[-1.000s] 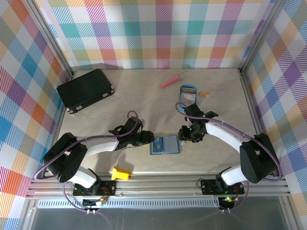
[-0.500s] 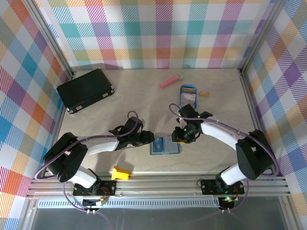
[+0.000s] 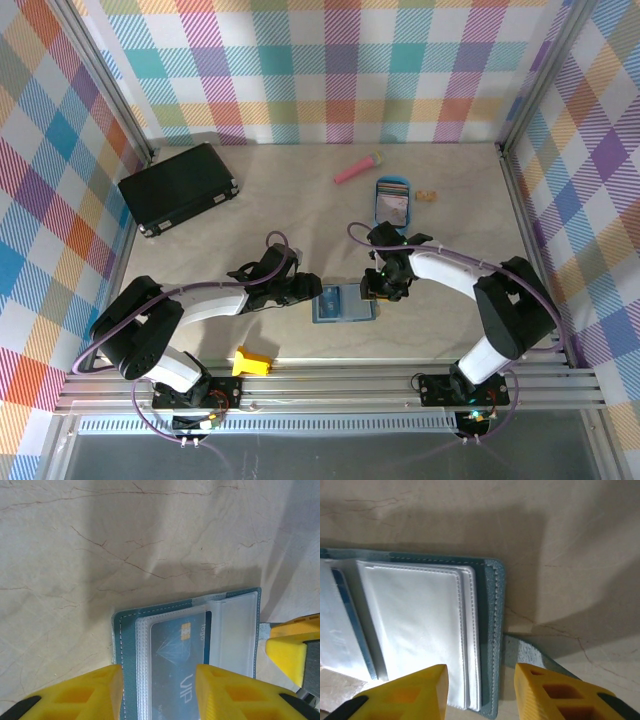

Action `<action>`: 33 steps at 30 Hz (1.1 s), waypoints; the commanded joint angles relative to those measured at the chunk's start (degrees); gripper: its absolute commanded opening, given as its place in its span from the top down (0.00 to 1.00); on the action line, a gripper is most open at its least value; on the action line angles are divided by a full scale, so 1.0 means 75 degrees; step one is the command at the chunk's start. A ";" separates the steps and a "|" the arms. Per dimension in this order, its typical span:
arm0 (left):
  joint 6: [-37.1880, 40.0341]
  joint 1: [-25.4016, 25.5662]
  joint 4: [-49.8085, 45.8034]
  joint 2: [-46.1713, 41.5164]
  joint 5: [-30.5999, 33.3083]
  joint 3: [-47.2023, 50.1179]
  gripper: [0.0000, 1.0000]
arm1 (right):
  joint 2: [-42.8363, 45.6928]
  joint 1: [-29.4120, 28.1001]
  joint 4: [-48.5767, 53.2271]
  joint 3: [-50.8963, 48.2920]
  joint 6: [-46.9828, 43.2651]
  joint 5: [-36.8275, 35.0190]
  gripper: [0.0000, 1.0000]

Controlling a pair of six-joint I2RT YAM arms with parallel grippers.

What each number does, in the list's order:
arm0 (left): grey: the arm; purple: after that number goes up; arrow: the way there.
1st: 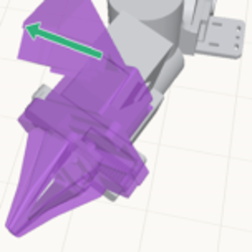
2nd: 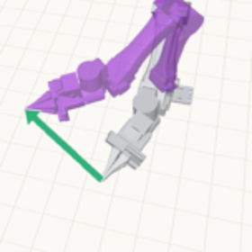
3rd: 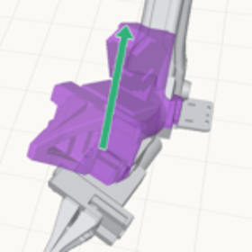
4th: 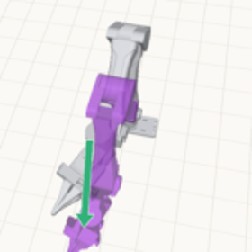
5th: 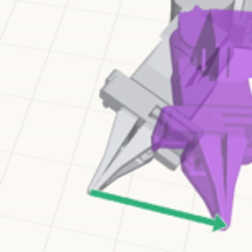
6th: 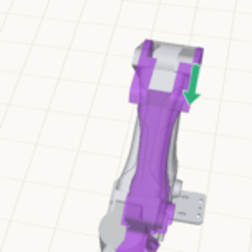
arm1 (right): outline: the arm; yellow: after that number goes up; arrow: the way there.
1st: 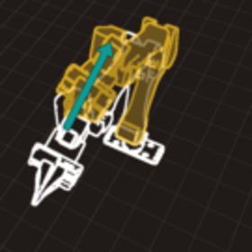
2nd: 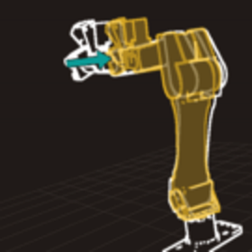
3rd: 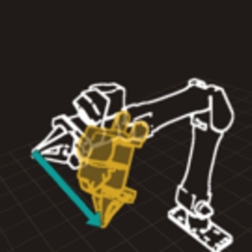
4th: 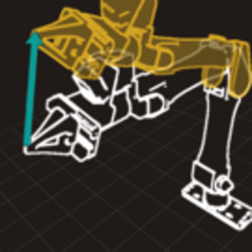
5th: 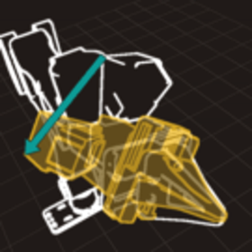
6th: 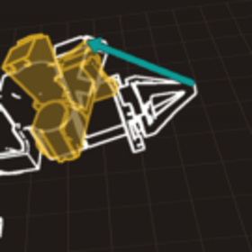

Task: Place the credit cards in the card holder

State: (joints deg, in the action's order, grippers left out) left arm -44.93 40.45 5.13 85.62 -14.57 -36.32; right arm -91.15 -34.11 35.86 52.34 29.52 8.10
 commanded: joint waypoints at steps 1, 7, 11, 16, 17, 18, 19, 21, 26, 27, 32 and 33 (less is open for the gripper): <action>0.0052 0.0068 0.0160 0.0044 -0.0155 0.0010 0.57 | -0.0123 0.0058 -0.0172 -0.0005 0.0048 -0.0095 0.60; 0.0037 0.0067 0.0125 0.0027 -0.0144 0.0011 0.57 | -0.0168 0.0093 -0.0218 -0.0087 0.0101 -0.0170 0.57; -0.0008 0.0068 0.0105 0.0033 -0.0120 0.0014 0.57 | -0.0249 0.0095 -0.0215 -0.0122 0.0117 -0.0226 0.56; -0.0042 0.0068 0.0073 -0.0011 -0.0144 -0.0008 0.57 | -0.0369 0.0095 -0.0293 -0.0215 0.0177 -0.0109 0.56; -0.0044 0.0068 0.0078 -0.0014 -0.0160 -0.0015 0.57 | -0.0403 0.0102 -0.0307 -0.0231 0.0176 -0.0095 0.56; -0.0042 0.0068 0.0089 0.0002 -0.0195 -0.0027 0.57 | -0.0448 0.0103 -0.0311 -0.0240 0.0186 -0.0098 0.56; -0.0026 0.0068 0.0084 0.0028 -0.0234 -0.0039 0.57 | -0.0477 0.0100 -0.0322 -0.0251 0.0176 -0.0084 0.55; -0.0019 0.0065 0.0067 0.0097 -0.0307 -0.0082 0.57 | -0.0555 0.0146 -0.0364 -0.0288 0.0194 0.0024 0.54; -0.0011 0.0080 -0.0034 0.0077 -0.0227 -0.0080 0.56 | -0.0539 0.0384 -0.0666 -0.0525 0.0385 0.0430 0.54; 0.0000 0.0080 -0.0087 0.0074 -0.0198 -0.0085 0.55 | -0.0520 0.0418 -0.0704 -0.0547 0.0390 0.0495 0.54; -0.0002 0.0084 -0.0341 0.0161 -0.0067 -0.0172 0.49 | -0.0479 0.0540 -0.0794 -0.0632 0.0434 0.0686 0.54; 0.0003 0.0091 -0.0294 0.0193 -0.0101 -0.0179 0.48 | -0.0485 0.0557 -0.0819 -0.0647 0.0435 0.0715 0.54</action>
State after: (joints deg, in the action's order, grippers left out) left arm -45.32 40.49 4.27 85.95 -15.38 -36.34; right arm -93.27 -30.11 31.62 50.06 32.14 13.19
